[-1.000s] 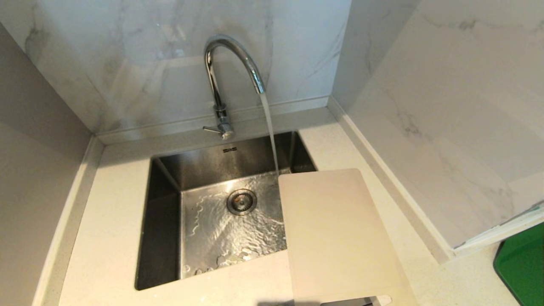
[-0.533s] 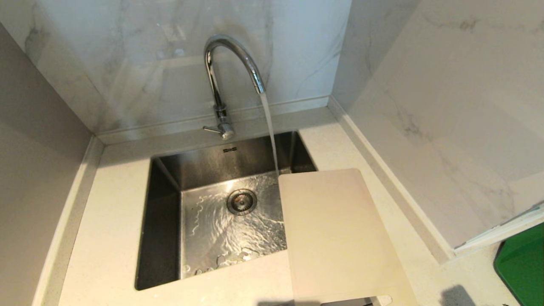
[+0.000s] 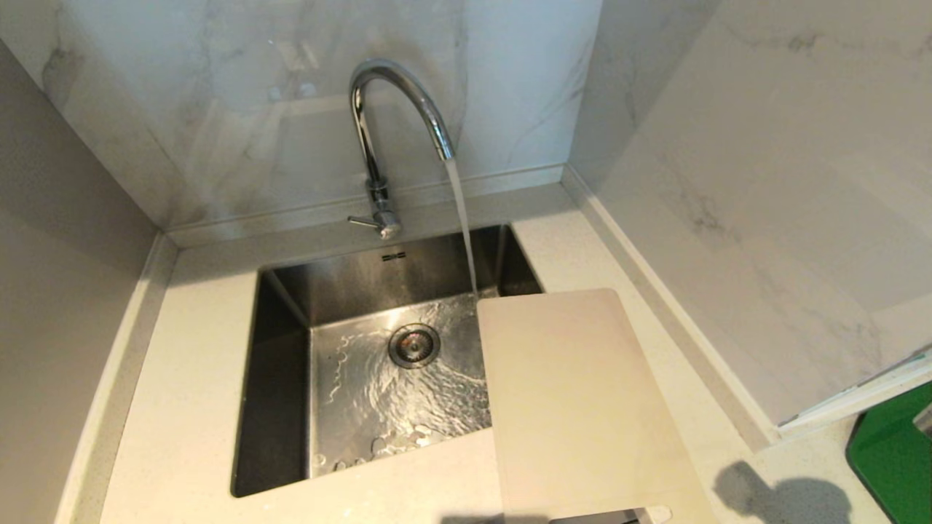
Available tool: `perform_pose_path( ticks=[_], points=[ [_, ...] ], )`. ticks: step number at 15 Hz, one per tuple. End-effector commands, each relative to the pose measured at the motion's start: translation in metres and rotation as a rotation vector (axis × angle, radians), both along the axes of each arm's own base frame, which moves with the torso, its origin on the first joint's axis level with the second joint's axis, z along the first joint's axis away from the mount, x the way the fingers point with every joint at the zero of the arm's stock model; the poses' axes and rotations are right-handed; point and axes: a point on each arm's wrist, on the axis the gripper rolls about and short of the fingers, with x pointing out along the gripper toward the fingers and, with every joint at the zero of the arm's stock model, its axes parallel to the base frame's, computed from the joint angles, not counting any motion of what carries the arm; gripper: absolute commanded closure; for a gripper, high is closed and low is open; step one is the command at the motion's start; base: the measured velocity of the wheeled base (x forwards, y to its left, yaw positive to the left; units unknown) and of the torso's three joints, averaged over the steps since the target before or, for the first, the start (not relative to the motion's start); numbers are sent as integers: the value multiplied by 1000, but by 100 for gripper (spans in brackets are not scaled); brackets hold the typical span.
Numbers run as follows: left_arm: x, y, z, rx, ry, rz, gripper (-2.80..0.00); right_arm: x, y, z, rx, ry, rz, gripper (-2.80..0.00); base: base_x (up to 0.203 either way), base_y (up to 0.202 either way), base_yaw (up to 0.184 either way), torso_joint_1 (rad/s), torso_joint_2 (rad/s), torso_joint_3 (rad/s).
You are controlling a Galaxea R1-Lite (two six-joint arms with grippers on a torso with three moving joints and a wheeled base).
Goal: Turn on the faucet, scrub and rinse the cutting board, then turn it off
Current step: Pick up the cutting board
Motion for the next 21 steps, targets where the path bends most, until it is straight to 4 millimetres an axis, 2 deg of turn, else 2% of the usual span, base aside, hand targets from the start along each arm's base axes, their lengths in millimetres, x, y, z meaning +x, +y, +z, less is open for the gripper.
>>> perform_pose_path(
  ticks=[1,6,13,17,21],
  points=[
    [0,0,0,0,1,0,0,7,1,-14,-74,47,57,0,0,0,0,0,0,0],
    [0,0,0,0,1,0,0,14,2,-22,-146,57,139,0,0,0,0,0,0,0],
    [0,0,0,0,1,-1,0,33,5,-27,-213,98,229,0,0,0,0,0,0,0],
    [0,0,0,0,1,0,0,43,16,-42,-417,160,308,0,0,0,0,0,0,0],
    [0,0,0,0,1,0,0,61,31,-54,-518,173,367,0,0,0,0,0,0,0]
  ],
)
